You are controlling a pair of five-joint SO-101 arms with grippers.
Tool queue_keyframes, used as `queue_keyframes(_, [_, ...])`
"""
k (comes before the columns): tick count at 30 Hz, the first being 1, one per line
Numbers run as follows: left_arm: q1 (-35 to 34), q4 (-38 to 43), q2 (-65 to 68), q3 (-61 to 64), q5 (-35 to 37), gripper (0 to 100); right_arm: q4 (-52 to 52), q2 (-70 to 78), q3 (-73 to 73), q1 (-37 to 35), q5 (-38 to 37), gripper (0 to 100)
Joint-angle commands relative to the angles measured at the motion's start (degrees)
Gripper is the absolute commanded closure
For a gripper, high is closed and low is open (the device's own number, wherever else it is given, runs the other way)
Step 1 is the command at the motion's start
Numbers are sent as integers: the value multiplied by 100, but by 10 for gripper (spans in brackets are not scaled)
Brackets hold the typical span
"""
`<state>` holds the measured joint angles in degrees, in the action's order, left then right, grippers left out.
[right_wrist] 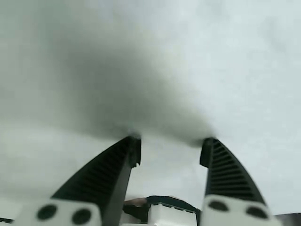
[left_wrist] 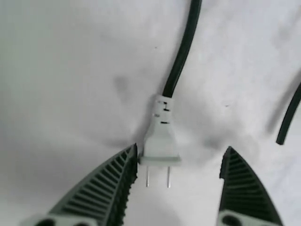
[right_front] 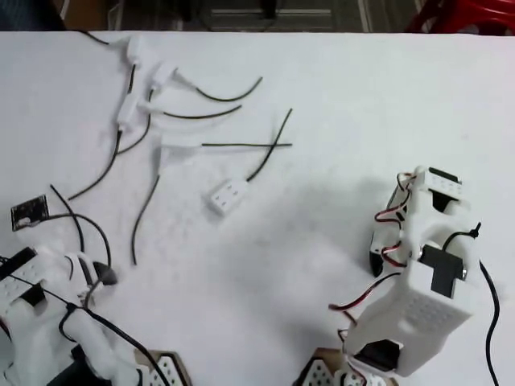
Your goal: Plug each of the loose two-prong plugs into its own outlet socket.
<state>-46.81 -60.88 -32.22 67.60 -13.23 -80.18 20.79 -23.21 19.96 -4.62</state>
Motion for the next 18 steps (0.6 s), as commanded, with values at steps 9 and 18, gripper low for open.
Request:
queue_keyframes(9, [66,343,-145,9,457,718,259,163,-35,-40,35,825])
queue_keyframes(18, [66,316,-136,26,422,774,259,163,-35,-40,35,825])
